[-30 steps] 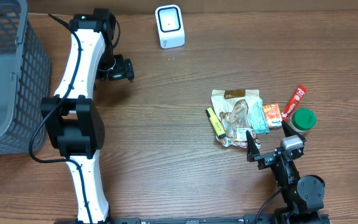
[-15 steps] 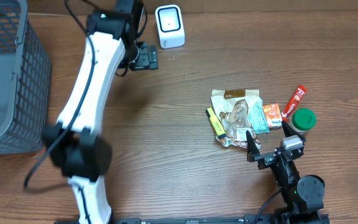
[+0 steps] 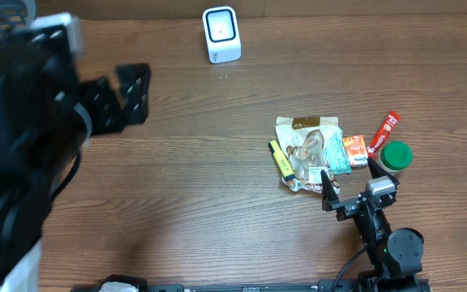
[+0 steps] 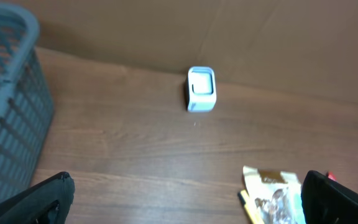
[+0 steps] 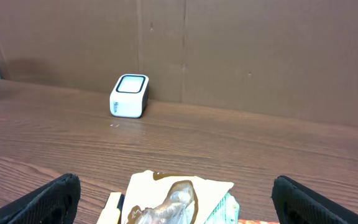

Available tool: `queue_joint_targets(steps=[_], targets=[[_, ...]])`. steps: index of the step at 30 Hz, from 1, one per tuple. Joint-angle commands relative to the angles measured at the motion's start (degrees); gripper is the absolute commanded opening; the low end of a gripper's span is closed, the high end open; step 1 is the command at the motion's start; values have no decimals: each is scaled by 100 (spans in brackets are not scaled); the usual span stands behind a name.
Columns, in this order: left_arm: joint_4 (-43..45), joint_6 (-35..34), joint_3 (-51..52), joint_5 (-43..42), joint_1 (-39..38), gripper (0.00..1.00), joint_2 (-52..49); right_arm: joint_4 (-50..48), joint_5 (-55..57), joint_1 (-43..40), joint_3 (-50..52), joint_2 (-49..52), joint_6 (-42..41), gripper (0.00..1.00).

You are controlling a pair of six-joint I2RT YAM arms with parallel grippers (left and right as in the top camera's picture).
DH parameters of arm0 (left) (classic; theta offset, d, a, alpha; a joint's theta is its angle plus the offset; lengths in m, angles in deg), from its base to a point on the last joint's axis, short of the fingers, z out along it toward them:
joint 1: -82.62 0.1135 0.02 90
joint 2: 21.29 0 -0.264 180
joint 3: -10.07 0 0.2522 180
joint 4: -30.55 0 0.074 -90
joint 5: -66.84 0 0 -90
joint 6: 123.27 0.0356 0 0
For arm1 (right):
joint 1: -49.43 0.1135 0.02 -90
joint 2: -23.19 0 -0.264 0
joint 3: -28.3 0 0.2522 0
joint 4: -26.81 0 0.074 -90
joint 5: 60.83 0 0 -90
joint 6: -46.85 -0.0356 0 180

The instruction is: Scan the item barcode

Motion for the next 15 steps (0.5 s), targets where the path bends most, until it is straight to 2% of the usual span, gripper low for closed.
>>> queue_joint_targets(steps=[1,13,15], targets=[[-7,70,654,26,63,100,667,-33,-15,-37,61,-57,7,100],[-9,94,4798,44,63,100,3056,-33,-15,-37,61,-57,7,100],[94,127,5543,260,63,100,3504,-33,-15,-37,61,-57,7,100]])
